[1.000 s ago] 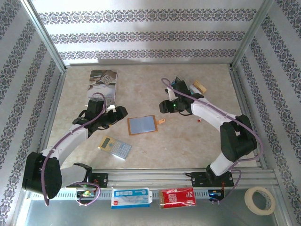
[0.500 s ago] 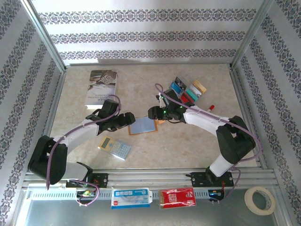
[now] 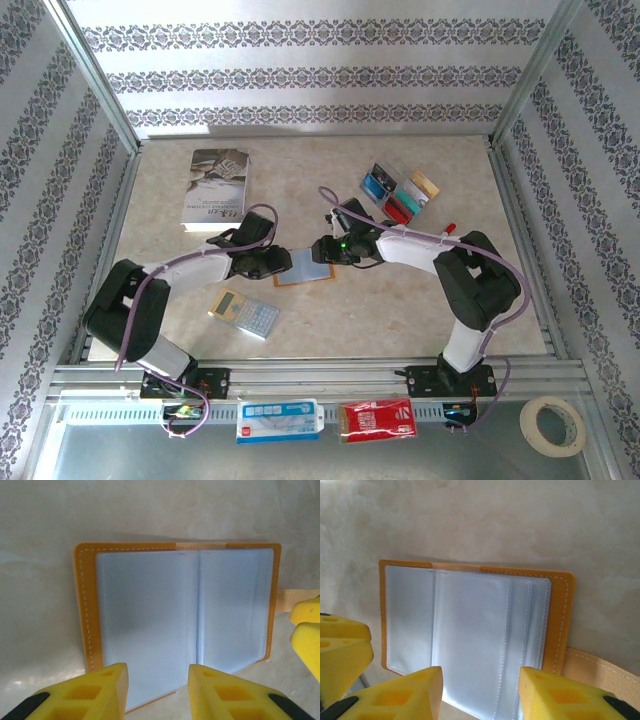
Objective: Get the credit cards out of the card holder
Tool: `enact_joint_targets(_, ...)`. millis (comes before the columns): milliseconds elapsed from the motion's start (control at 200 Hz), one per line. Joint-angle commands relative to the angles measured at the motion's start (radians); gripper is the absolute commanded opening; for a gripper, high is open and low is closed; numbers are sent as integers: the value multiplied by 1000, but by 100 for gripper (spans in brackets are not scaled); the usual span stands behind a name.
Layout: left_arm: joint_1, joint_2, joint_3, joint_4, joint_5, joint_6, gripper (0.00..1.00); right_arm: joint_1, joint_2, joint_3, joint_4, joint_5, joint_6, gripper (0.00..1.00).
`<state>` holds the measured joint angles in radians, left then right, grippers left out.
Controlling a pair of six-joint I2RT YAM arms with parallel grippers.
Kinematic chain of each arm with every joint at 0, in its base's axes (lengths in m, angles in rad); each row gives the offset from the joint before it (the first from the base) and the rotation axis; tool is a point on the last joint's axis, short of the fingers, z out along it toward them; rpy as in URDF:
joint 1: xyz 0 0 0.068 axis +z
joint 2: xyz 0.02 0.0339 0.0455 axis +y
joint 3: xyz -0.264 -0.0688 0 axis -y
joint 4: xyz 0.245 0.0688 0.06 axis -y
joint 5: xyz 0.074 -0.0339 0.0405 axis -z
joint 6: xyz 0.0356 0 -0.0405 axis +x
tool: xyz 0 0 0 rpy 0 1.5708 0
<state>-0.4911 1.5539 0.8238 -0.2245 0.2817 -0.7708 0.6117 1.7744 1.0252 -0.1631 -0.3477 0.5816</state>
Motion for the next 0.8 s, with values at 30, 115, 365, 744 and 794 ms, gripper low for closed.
enact_joint_targets(30,-12,19,39,-32,-50,-6,38,8,26,6,4,-5,10,45)
enact_joint_targets(115,-13,24,43,-41,-66,-3,39,8,33,6,-2,-1,3,45)
enact_joint_targets(365,-14,63,60,-65,-79,6,39,8,55,6,-7,2,3,44)
enact_joint_targets(744,-33,106,69,-66,-91,8,35,8,68,6,-13,1,-1,44)
enact_joint_targets(794,-36,109,71,-66,-91,8,33,7,69,8,-15,1,-2,44)
